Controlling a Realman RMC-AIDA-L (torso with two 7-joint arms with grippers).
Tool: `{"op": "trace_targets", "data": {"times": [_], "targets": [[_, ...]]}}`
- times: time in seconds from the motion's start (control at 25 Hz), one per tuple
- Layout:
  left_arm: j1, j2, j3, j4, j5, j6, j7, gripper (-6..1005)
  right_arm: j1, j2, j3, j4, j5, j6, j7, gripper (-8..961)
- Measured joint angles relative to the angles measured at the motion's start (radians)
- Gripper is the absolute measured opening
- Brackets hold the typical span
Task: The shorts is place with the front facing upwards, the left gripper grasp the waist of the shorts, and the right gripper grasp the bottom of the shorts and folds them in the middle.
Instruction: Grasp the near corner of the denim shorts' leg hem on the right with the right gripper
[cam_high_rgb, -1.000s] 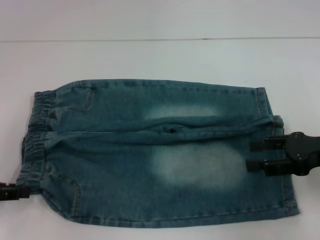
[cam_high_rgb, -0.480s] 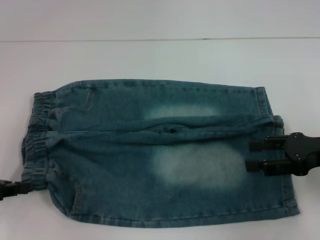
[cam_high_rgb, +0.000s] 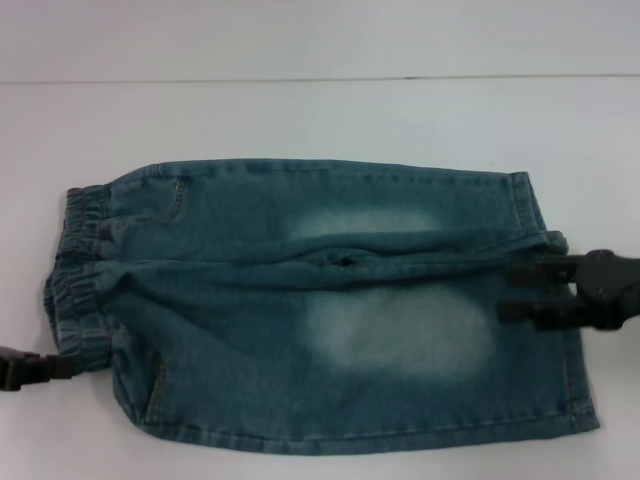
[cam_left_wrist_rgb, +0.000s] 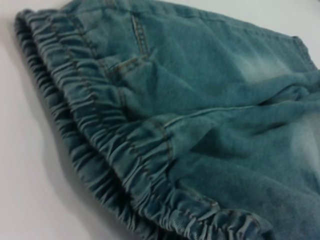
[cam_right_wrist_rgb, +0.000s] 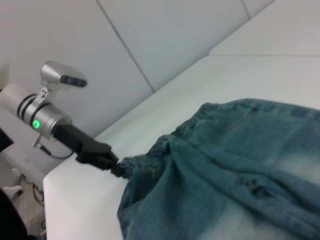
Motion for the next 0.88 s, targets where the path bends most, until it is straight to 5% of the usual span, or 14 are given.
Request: {"op": "trace_targets", "data": {"times": [0.36, 0.64, 0.88], "targets": [[-0.019, 0.002, -0.017, 0.009, -0.013, -0.003, -0.036, 35, 0.049, -0.086, -0.043, -0.193, -0.113, -0.111, 0.254, 794], [-0.025, 0.005, -0.048, 0.010, -0.016, -0.012, -0.036, 36, 0.075, -0.098, -0.074, -0.275, -0.290, -0.195, 0.287, 761], [-0.033, 0.007, -0.050, 0.005, -0.016, -0.021, -0.037, 37, 0.096, -0.076, -0.138, -0.236, -0.426, -0.178, 0.289, 721]]}}
